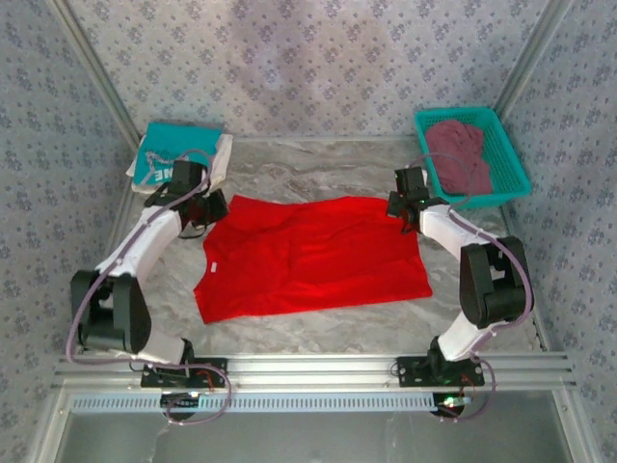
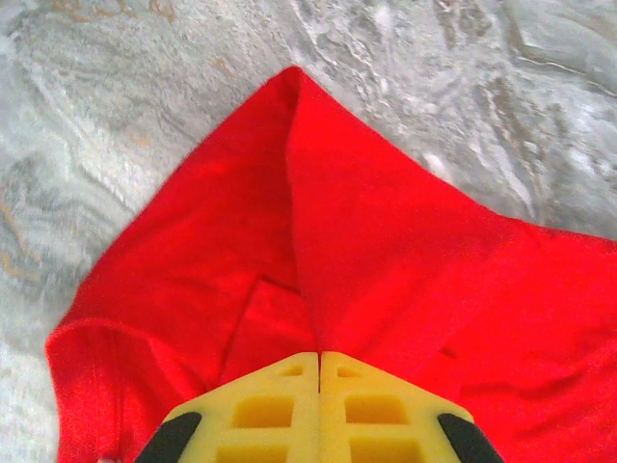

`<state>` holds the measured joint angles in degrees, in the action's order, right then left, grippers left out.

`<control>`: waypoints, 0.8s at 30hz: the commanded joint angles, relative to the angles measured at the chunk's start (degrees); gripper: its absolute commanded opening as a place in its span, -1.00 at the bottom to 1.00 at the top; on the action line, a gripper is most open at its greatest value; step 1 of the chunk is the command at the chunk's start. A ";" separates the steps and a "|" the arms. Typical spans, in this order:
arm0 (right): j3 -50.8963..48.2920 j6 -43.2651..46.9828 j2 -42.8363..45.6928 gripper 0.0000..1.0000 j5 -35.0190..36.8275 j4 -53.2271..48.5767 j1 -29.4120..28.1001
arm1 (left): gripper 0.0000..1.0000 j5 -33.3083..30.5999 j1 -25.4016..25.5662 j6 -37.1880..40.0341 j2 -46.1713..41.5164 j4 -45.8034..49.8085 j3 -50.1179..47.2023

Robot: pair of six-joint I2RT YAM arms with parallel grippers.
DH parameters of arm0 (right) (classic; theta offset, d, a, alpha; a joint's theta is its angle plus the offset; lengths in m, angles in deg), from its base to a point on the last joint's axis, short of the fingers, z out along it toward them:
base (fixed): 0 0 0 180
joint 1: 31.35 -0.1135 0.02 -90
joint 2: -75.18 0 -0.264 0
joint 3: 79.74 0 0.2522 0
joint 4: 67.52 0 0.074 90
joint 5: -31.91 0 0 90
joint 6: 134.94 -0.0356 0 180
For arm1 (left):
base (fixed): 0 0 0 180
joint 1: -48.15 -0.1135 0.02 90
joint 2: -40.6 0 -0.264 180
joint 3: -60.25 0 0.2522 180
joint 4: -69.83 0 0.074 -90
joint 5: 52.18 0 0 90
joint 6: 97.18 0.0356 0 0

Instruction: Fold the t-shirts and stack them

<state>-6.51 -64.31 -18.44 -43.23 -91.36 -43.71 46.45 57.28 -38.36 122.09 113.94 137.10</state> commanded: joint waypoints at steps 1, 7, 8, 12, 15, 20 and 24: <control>0.31 1.24 2.27 -1.00 2.09 -0.80 0.44 | -1.00 2.93 -0.05 -2.40 -4.87 6.64 -2.29; -0.46 3.03 4.12 -1.00 4.68 -1.34 0.25 | -1.00 5.98 -0.58 -5.09 -12.56 11.11 -6.11; -0.68 3.07 4.37 -1.00 4.86 -1.51 0.23 | -1.00 6.24 -0.54 -5.47 -13.67 11.70 -6.35; -1.52 3.46 4.86 -1.00 5.52 -1.84 0.15 | -1.00 7.97 -0.99 -6.48 -16.77 14.29 -6.75; -1.99 3.99 4.61 -1.00 6.12 -1.96 0.14 | -1.00 8.79 -2.03 -7.01 -18.81 16.21 -5.71; -2.32 4.11 5.83 -1.00 7.17 -3.17 0.14 | -1.00 9.22 -2.61 -7.56 -21.56 21.14 -2.24; -3.81 2.73 7.15 -1.00 6.79 -4.21 0.14 | -1.00 11.67 -2.61 -10.37 -24.22 21.89 -5.64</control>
<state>-9.20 -60.95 -13.41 -38.08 -93.27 -43.60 55.30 54.89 -45.98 100.35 132.63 132.31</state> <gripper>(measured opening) 0.066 0.040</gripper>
